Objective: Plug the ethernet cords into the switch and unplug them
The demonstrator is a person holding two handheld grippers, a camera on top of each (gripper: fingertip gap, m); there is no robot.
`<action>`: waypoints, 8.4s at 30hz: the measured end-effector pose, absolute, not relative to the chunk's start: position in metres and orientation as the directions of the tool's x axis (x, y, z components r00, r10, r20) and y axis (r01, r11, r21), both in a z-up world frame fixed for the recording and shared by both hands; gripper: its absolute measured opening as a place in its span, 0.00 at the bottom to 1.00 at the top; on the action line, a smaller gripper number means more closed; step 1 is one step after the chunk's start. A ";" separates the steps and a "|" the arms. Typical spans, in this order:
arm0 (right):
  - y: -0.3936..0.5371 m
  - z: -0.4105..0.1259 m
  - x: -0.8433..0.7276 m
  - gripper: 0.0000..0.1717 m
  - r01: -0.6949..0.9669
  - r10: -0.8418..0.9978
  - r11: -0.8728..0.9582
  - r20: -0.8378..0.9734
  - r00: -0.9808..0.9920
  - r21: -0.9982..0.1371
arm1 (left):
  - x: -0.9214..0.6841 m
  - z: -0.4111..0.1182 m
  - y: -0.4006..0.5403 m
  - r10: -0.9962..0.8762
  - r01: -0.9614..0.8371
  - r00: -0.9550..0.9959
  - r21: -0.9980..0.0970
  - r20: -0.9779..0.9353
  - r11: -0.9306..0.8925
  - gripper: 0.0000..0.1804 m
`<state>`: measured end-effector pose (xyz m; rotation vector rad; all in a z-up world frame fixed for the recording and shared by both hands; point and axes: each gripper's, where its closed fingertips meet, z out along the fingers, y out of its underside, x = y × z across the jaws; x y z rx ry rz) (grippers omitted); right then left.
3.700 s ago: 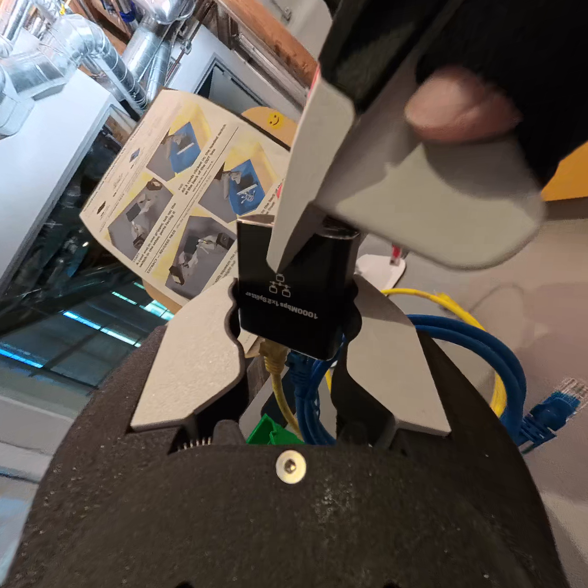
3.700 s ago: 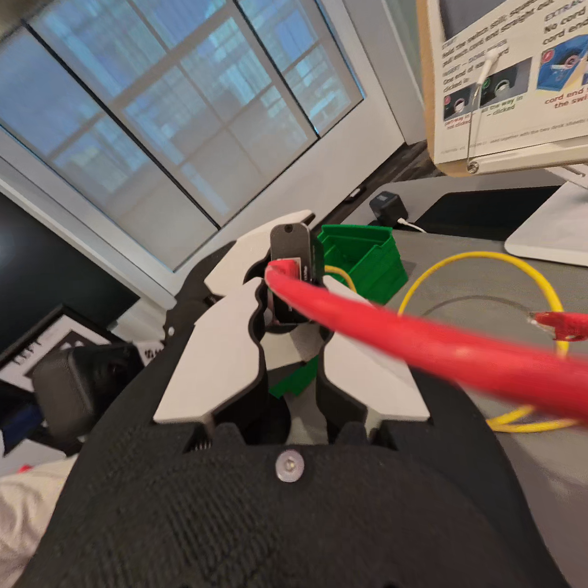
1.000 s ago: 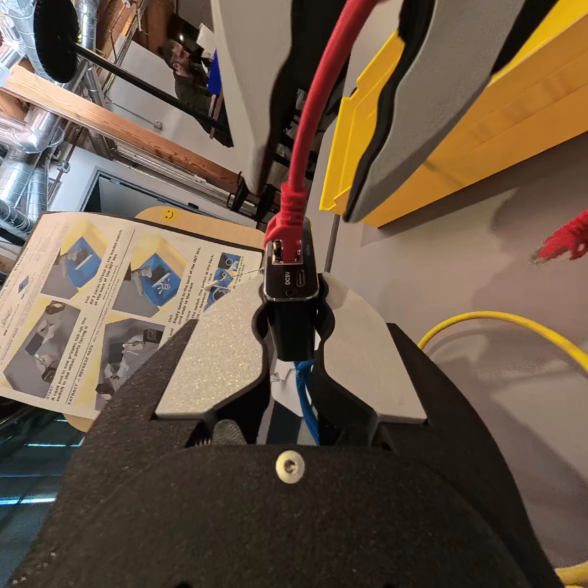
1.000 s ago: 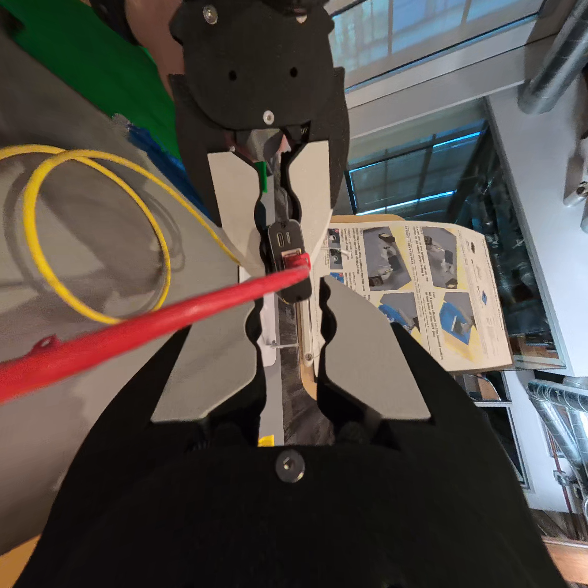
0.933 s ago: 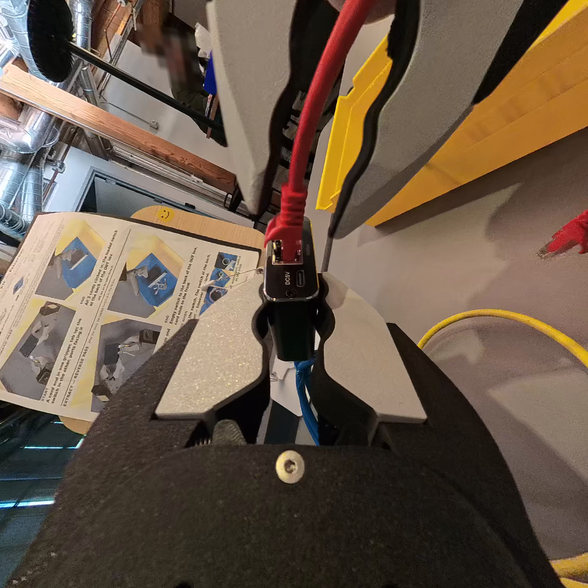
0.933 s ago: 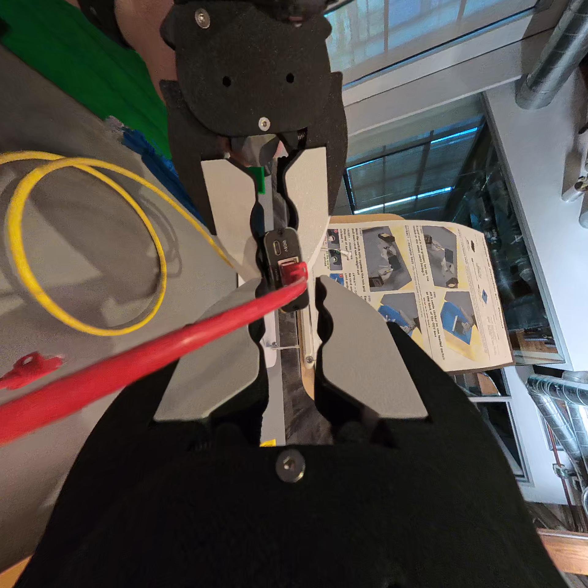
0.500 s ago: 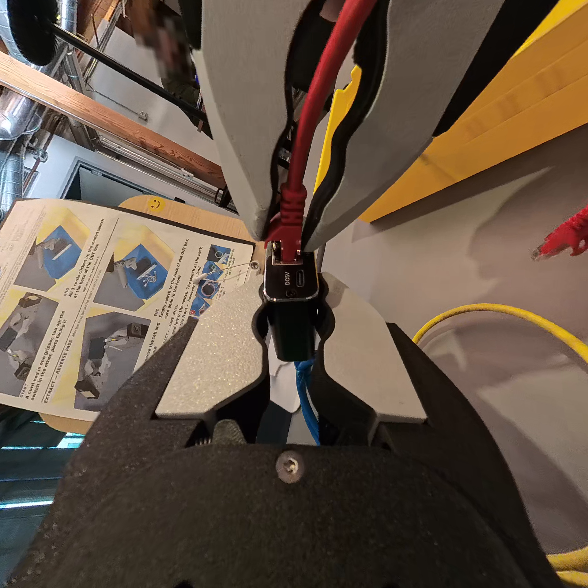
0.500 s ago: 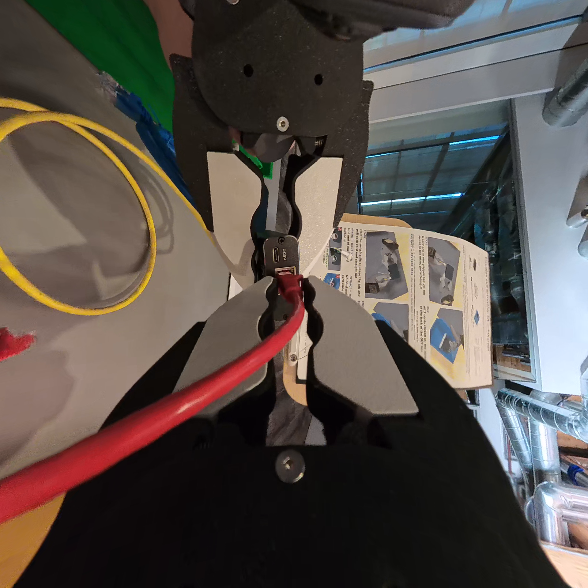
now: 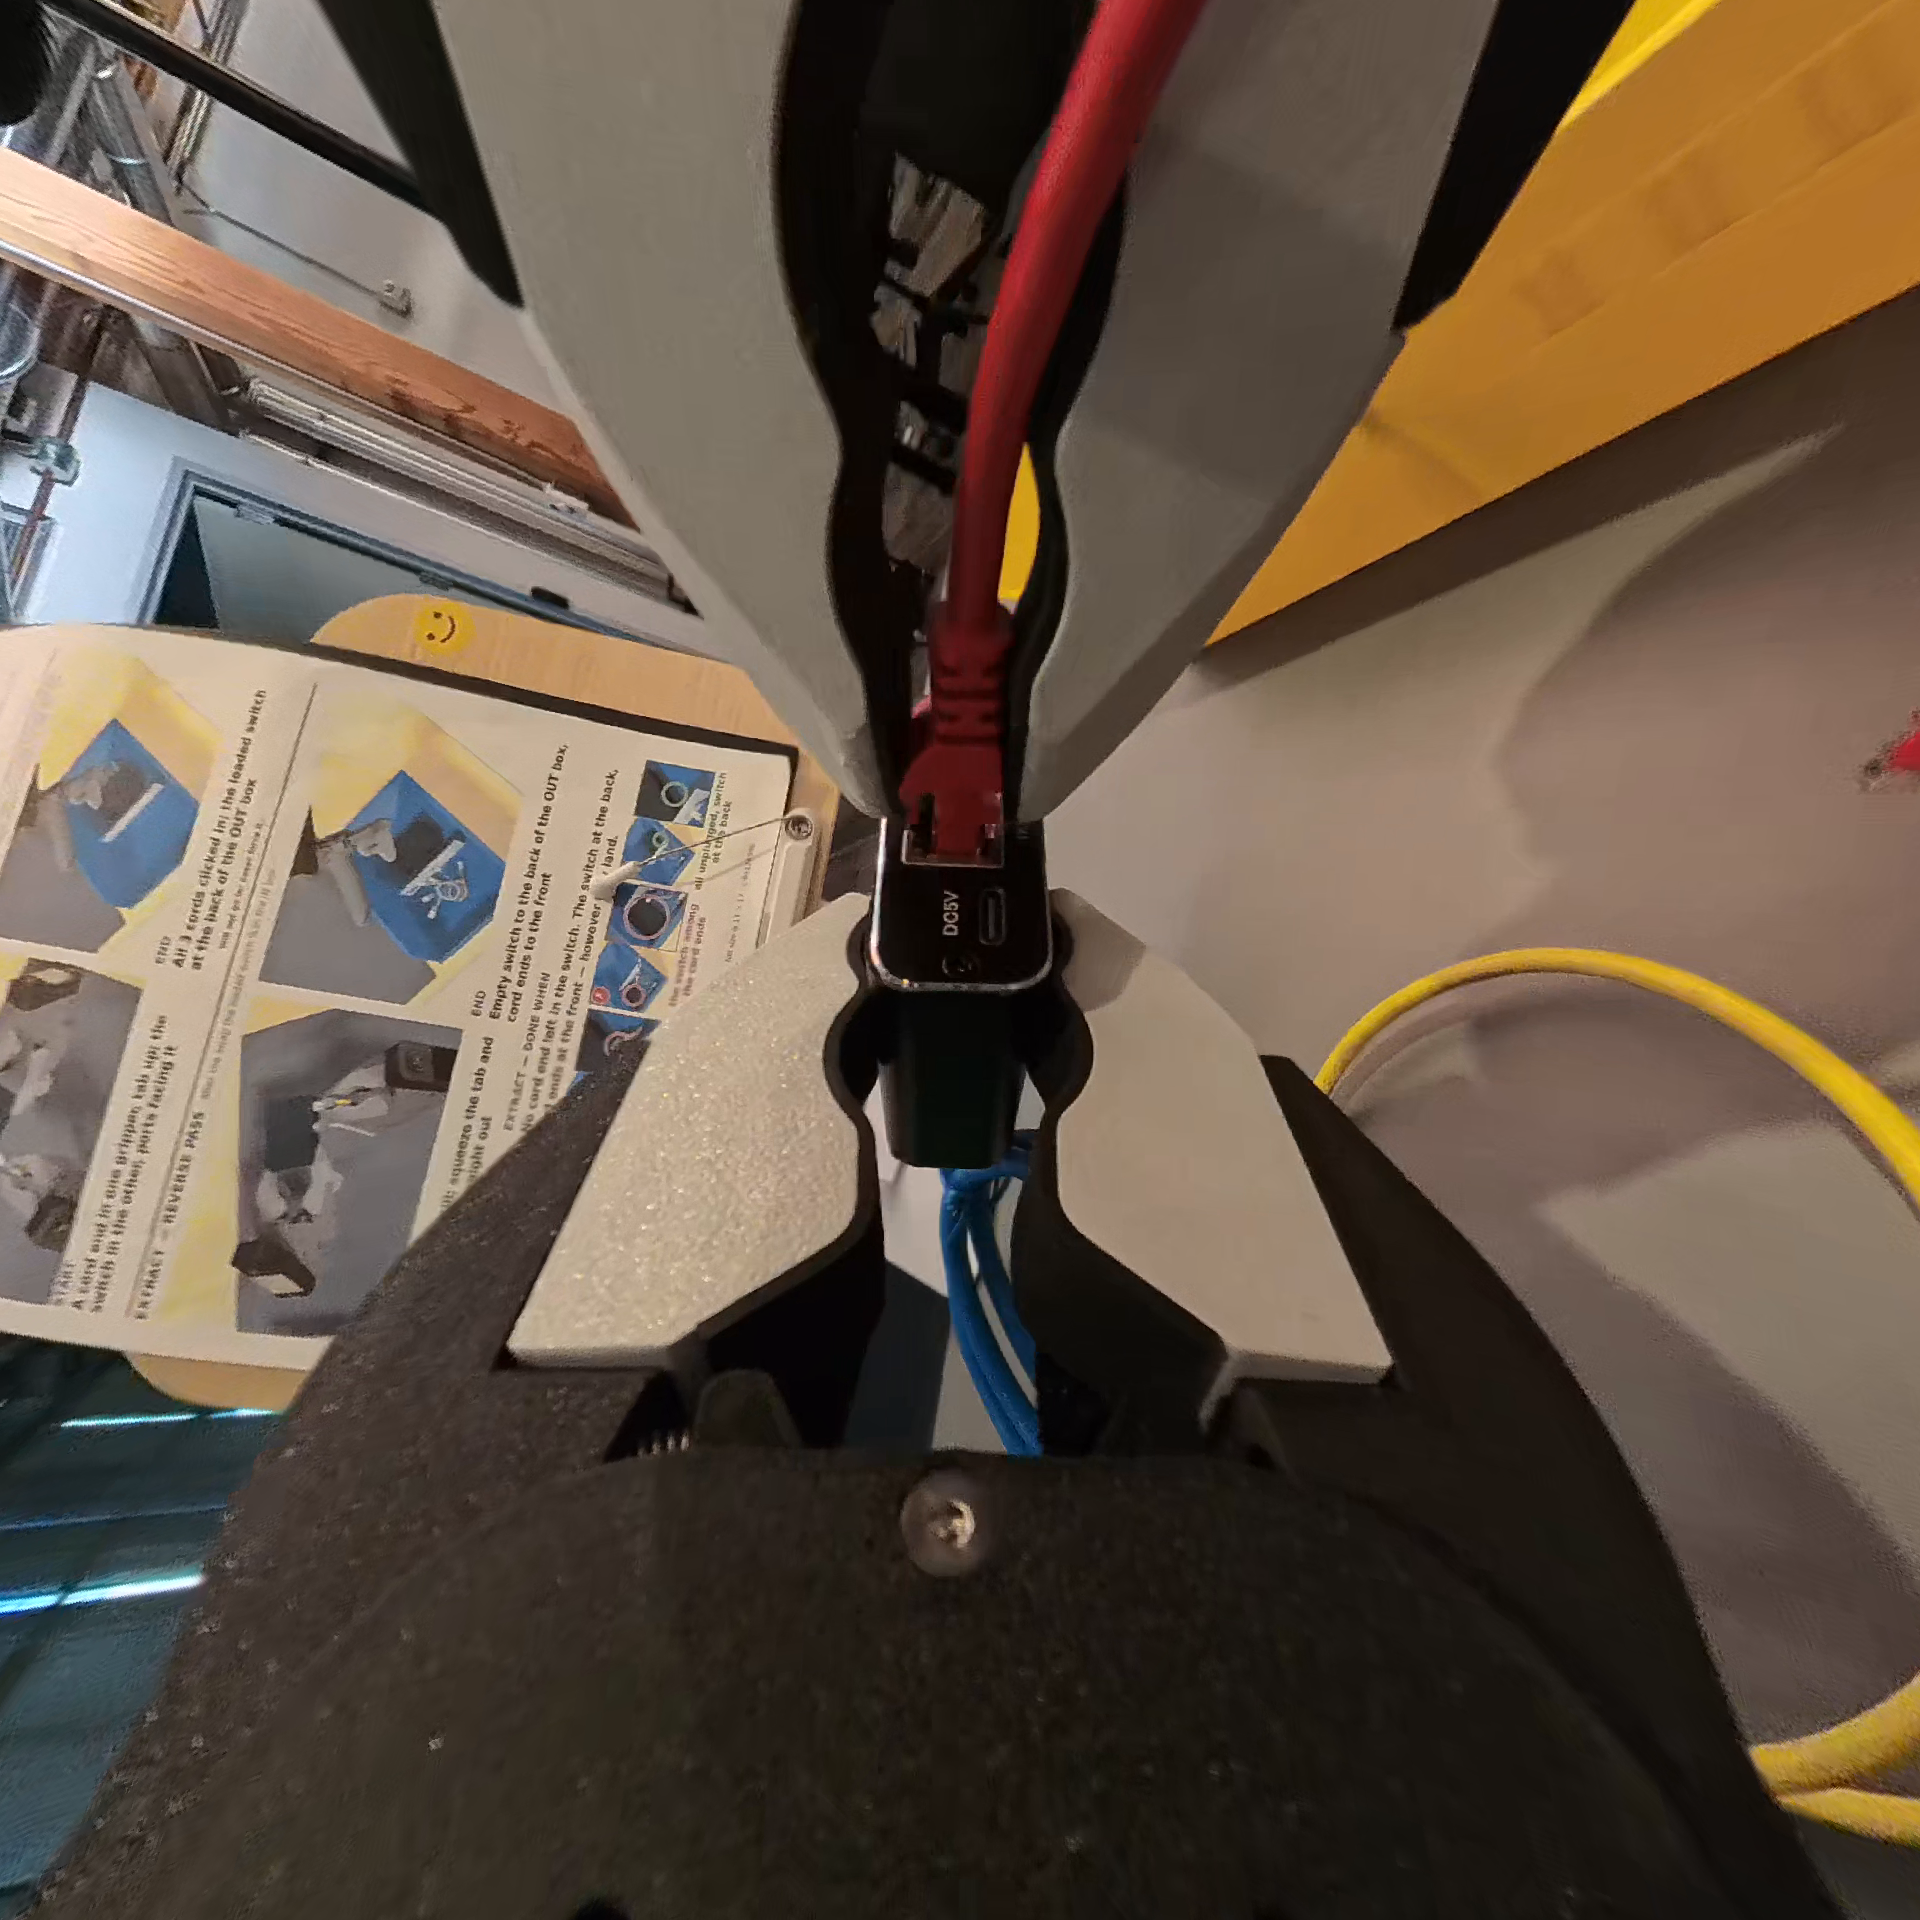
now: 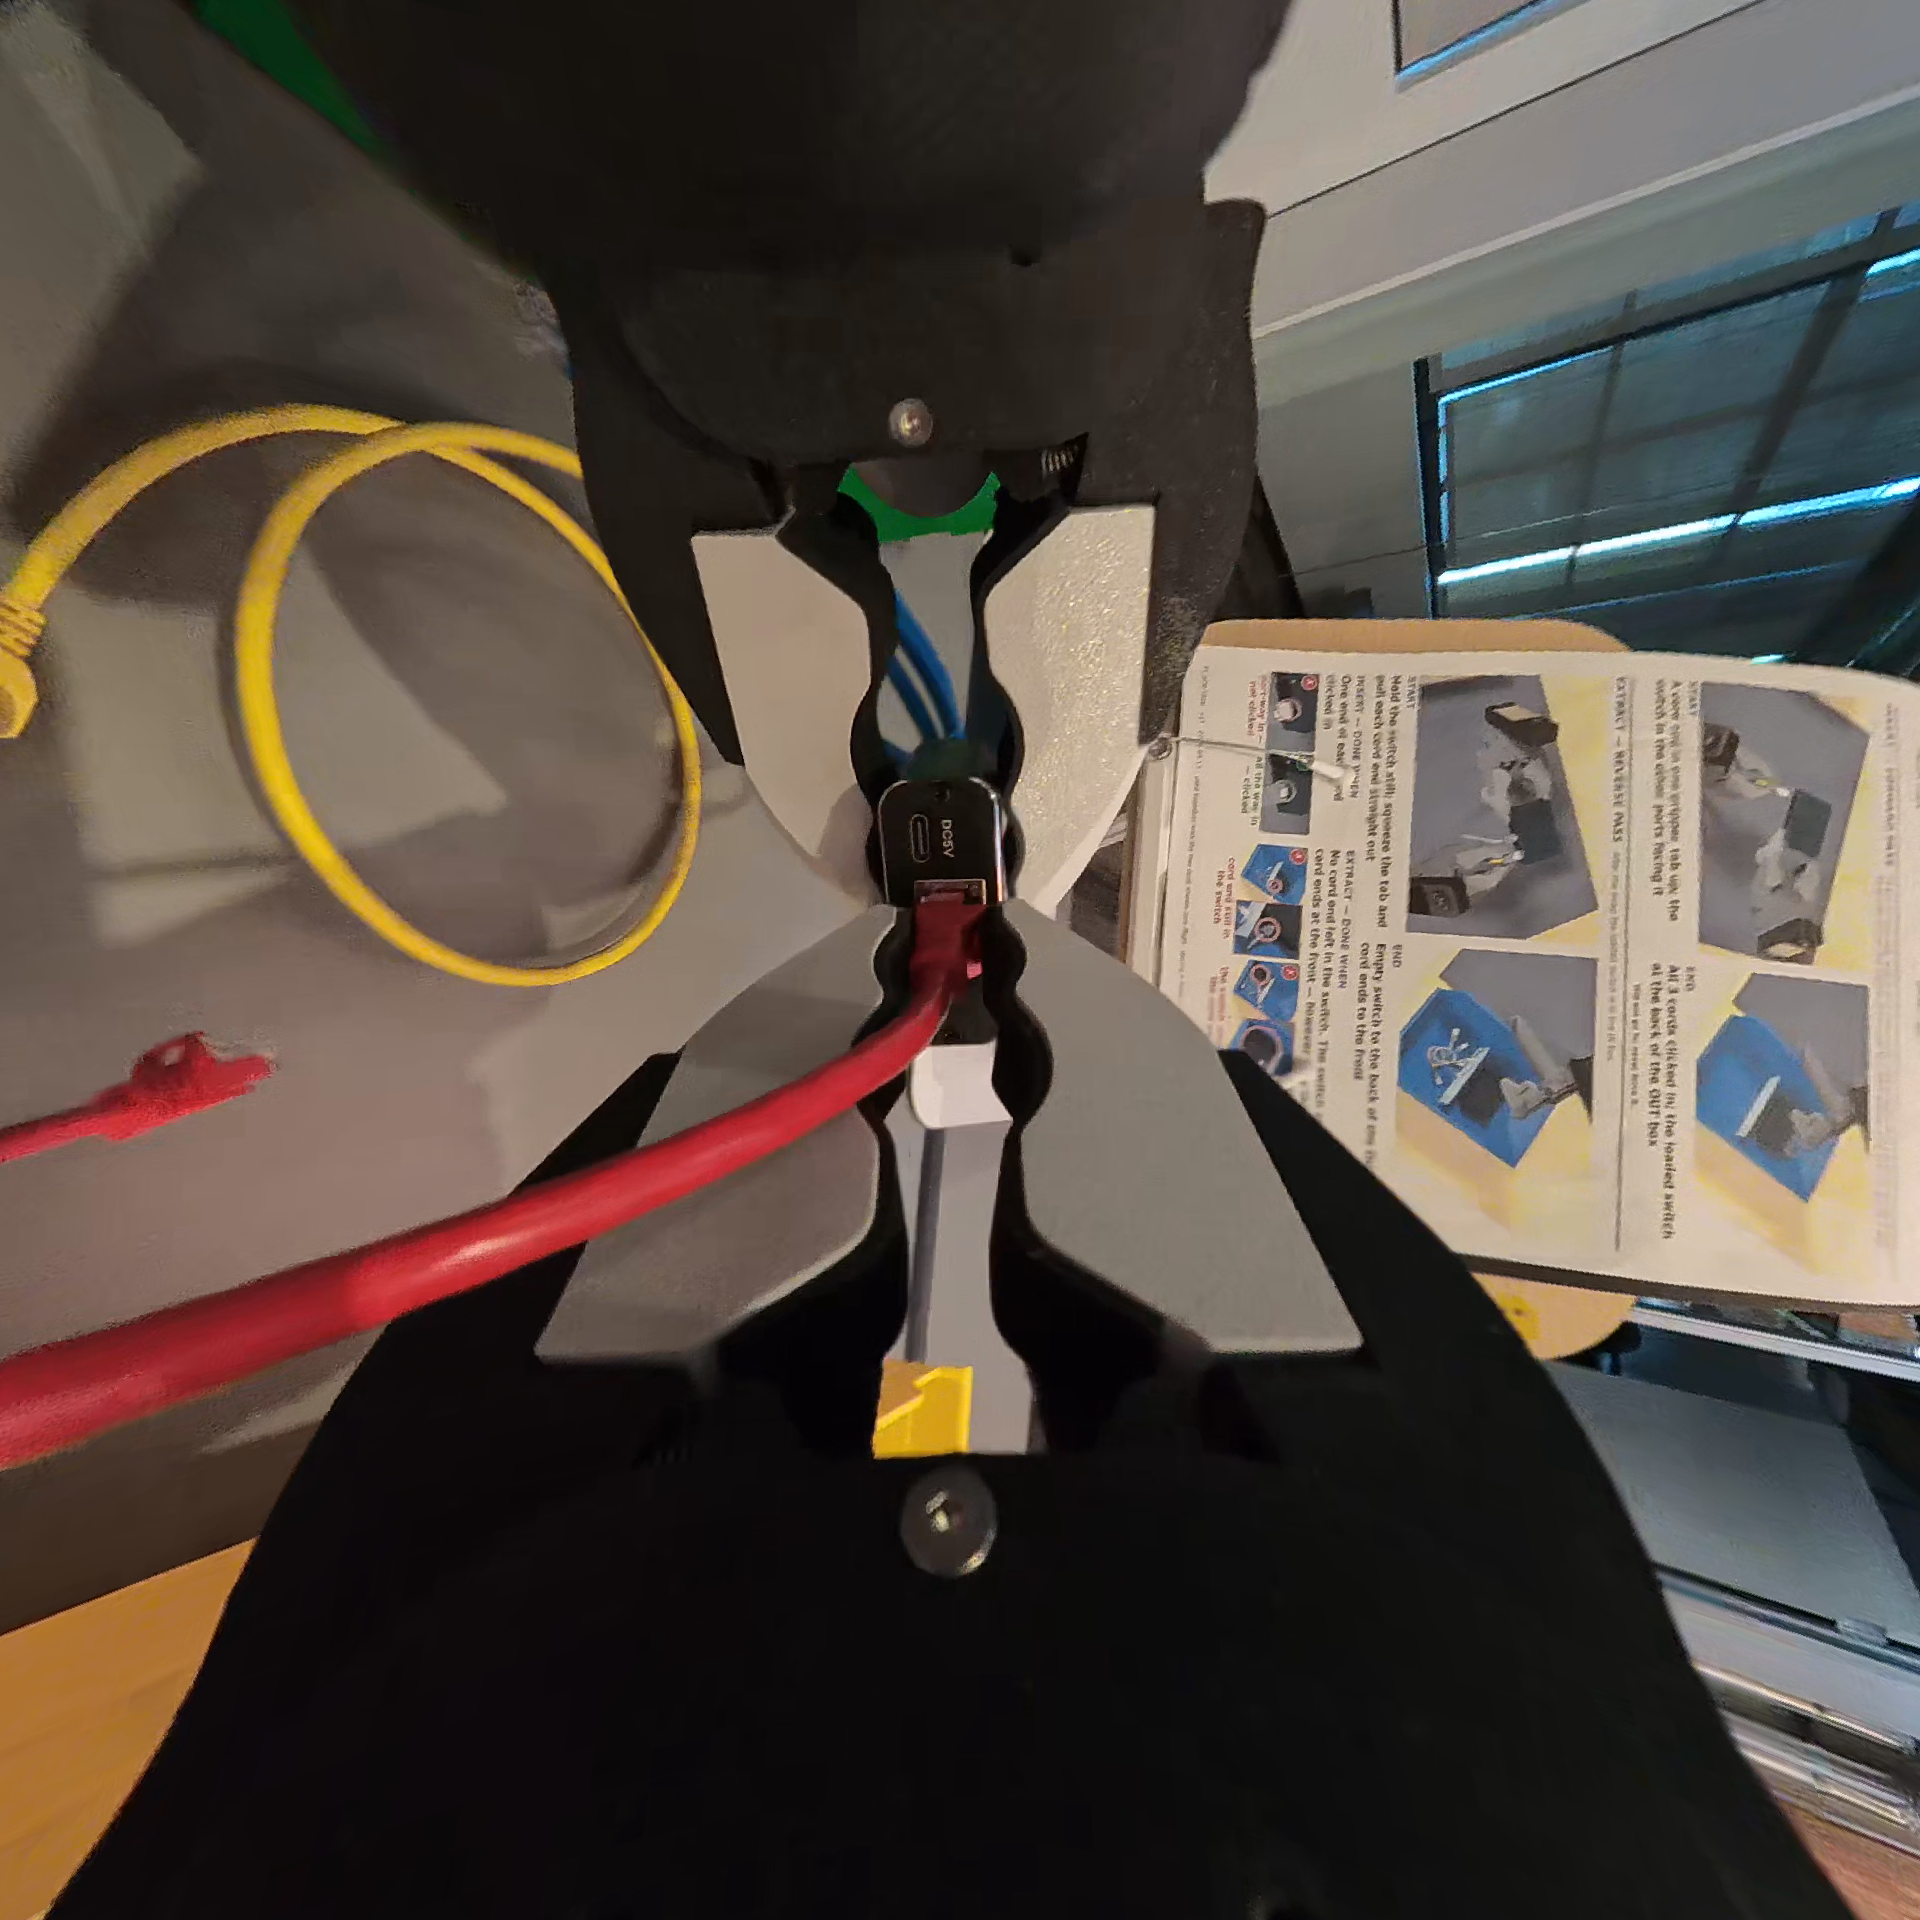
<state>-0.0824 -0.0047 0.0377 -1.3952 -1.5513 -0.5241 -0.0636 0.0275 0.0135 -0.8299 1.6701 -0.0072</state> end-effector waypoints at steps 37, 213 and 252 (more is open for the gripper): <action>-0.055 0.082 0.100 0.08 0.719 0.397 -0.320 0.602 0.693 -0.617 | -0.076 0.037 0.018 -0.609 -0.539 -0.022 -0.503 -0.793 0.676 0.14; -0.025 0.093 -0.094 0.07 0.468 0.710 0.368 0.567 0.417 -0.804 | -0.126 0.128 -0.031 -0.868 0.019 -0.011 -0.868 -0.497 0.497 0.30; -0.087 0.137 -0.103 0.24 0.783 0.266 0.525 0.938 0.220 -0.333 | -0.115 0.105 0.005 -0.209 -0.409 0.213 -0.281 -0.955 0.868 0.14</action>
